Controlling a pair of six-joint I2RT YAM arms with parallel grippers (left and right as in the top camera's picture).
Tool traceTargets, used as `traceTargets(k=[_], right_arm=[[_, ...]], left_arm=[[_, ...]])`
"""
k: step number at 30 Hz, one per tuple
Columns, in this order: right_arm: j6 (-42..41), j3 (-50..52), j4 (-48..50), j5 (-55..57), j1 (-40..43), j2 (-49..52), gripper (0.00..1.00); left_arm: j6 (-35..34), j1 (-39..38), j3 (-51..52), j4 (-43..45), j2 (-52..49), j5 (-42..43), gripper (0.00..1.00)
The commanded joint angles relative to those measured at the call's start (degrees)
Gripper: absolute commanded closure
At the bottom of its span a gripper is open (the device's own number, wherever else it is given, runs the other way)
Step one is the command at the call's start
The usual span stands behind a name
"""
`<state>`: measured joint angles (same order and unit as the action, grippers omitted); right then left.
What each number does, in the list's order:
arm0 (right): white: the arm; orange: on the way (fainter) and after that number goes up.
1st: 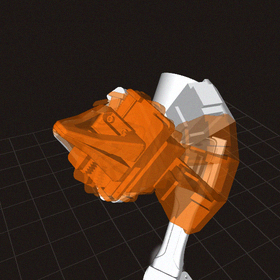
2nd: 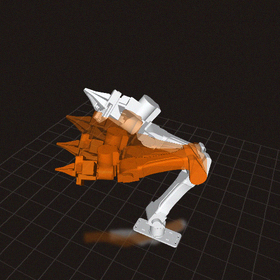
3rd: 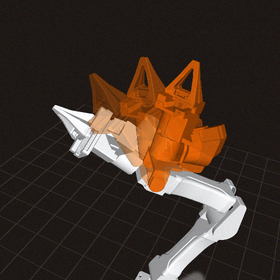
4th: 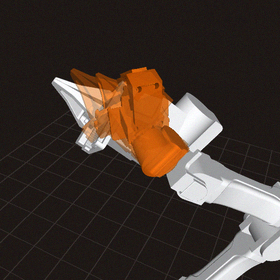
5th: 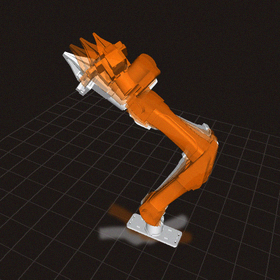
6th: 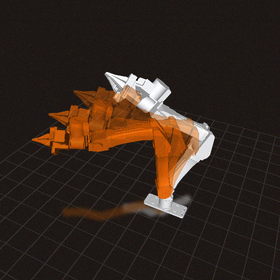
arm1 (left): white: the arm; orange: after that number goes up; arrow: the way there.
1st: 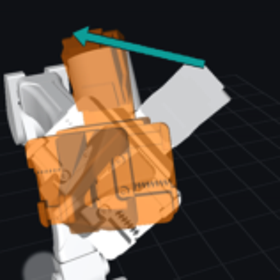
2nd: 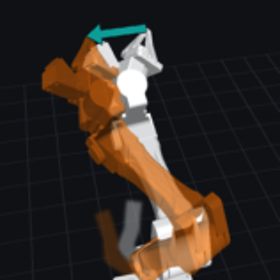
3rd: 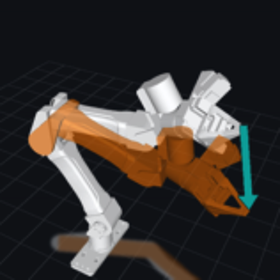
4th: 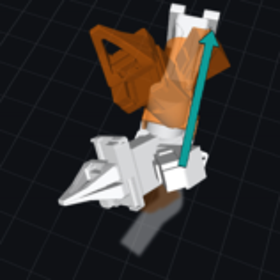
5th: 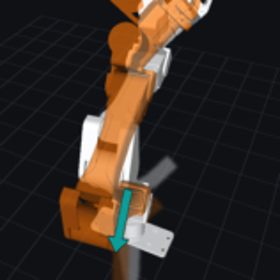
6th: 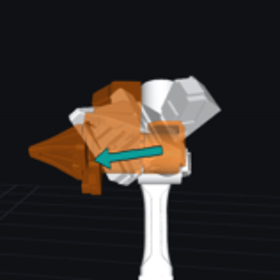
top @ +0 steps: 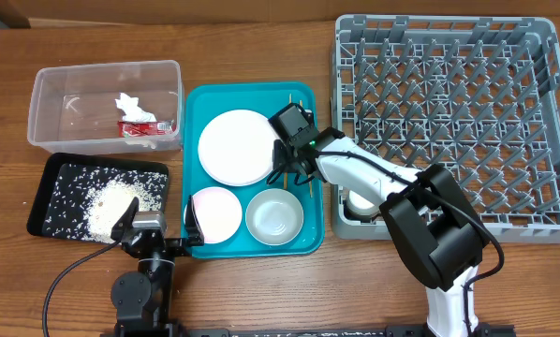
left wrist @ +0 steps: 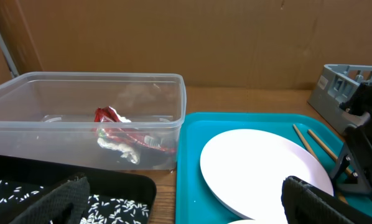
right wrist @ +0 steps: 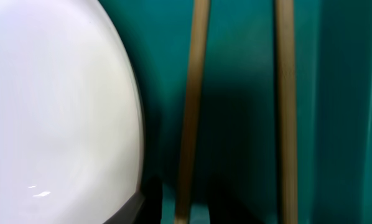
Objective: Sort waste into correct bins and load items into the dishwasher
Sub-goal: 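Grasp the wooden chopsticks from the teal tray with the right gripper, then place the chopsticks into the dish rack with the right gripper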
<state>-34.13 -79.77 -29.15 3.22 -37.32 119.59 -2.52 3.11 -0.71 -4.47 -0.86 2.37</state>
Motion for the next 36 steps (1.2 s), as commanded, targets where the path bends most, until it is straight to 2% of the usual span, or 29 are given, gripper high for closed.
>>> traceTargets(k=[1, 3, 4, 8, 11, 16, 21, 25, 31, 34, 35, 36], right_arm=[[-3.91, -0.13, -1.27, 0.0, -0.42, 3.13, 0.84], [-4.07, -0.7, -2.01, 0.17, -0.24, 3.1, 0.95], [-4.07, -2.14, -4.17, 0.92, -0.02, 3.1, 0.96], [-1.9, -10.25, -14.53, 4.66, 0.87, 2.32, 0.96], [2.64, -15.93, -19.08, 4.9, 0.85, 1.14, 0.96], [4.74, -23.34, -25.38, 4.9, 2.58, -2.91, 0.96], [9.53, -23.98, -26.75, 4.15, 7.13, -7.45, 0.96], [20.61, -23.98, -27.21, -0.85, 12.13, -8.48, 0.96], [27.17, -20.7, -27.96, -5.55, 18.45, -6.84, 0.96], [27.17, -19.56, -28.26, -6.19, 19.98, -5.53, 0.96], [27.78, -19.54, -28.5, -7.06, 20.11, -5.22, 0.94], [29.24, -19.54, -28.65, -8.37, 20.09, -5.18, 0.82]], left_arm=[[1.27, 0.35, 0.44, 0.24, 0.61, 0.2, 0.0], [1.27, 0.35, 0.44, 0.24, 0.61, 0.2, 0.0], [1.27, 0.35, 0.44, 0.24, 0.61, 0.2, 0.0], [1.27, 0.35, 0.44, 0.24, 0.61, 0.2, 0.0], [1.27, 0.35, 0.44, 0.24, 0.61, 0.2, 0.0], [1.27, 0.35, 0.44, 0.24, 0.61, 0.2, 0.0], [1.27, 0.35, 0.44, 0.24, 0.61, 0.2, 0.0], [1.27, 0.35, 0.44, 0.24, 0.61, 0.2, 0.0], [1.27, 0.35, 0.44, 0.24, 0.61, 0.2, 0.0], [1.27, 0.35, 0.44, 0.24, 0.61, 0.2, 0.0], [1.27, 0.35, 0.44, 0.24, 0.61, 0.2, 0.0], [1.27, 0.35, 0.44, 0.24, 0.61, 0.2, 0.0]])
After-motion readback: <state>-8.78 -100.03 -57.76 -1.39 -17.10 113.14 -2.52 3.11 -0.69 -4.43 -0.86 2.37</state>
